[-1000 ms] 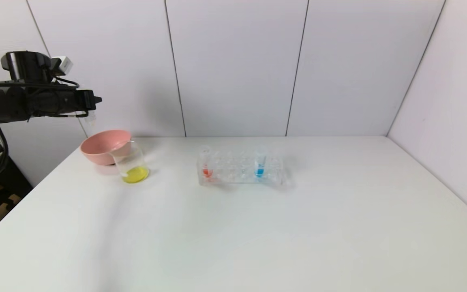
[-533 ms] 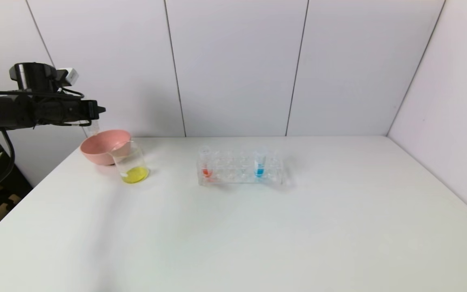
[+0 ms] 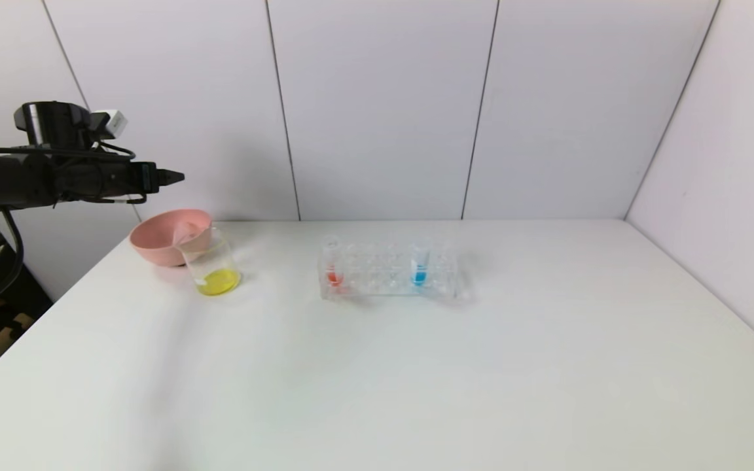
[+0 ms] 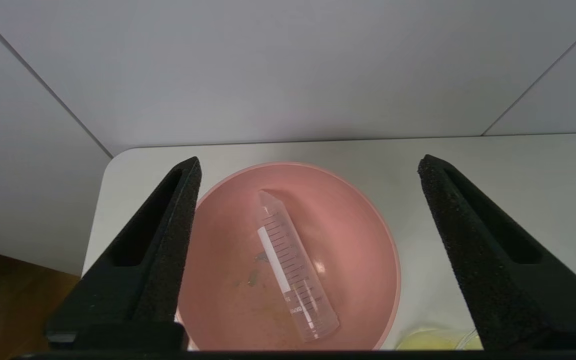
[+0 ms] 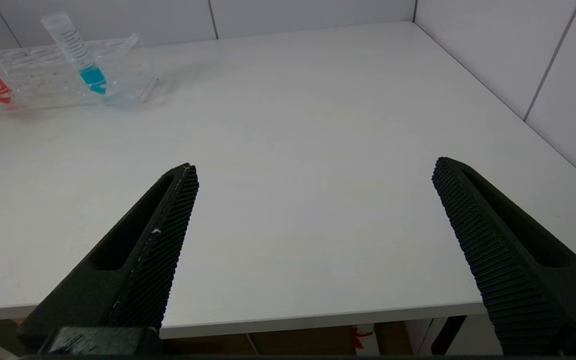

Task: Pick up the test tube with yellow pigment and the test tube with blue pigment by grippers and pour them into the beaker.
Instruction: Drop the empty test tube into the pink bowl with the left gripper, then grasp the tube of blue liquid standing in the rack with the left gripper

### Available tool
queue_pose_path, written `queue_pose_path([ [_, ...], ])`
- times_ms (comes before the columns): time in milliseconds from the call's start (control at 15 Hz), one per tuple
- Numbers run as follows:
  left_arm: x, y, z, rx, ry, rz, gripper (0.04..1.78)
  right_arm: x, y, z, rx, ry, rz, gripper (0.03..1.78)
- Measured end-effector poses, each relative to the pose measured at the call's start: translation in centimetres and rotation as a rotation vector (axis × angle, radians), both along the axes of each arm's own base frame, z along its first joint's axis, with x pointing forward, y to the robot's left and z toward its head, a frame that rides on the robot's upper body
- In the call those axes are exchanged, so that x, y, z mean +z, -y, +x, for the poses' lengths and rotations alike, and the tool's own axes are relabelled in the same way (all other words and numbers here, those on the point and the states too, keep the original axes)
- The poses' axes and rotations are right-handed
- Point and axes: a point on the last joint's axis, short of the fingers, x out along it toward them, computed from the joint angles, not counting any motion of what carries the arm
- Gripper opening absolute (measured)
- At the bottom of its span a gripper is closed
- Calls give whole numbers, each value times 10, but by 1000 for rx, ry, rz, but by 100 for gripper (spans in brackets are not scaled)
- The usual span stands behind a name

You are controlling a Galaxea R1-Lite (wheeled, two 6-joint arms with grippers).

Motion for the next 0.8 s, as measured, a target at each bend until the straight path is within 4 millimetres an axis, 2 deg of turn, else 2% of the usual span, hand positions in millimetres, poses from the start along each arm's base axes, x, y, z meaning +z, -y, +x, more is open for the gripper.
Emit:
queue_pose_path([
  [133, 3, 2, -1, -3, 5, -4, 172, 0, 0, 0, 0, 0, 0, 171],
  [267, 11, 7, -4, -9, 19, -6, 178, 0, 0, 0, 0, 0, 0, 171],
  [467, 29, 18, -13, -25, 56, -5, 178, 0, 0, 0, 0, 0, 0, 171],
  [800, 65, 53, -43, -55, 47, -69, 178, 0, 0, 0, 0, 0, 0, 171],
])
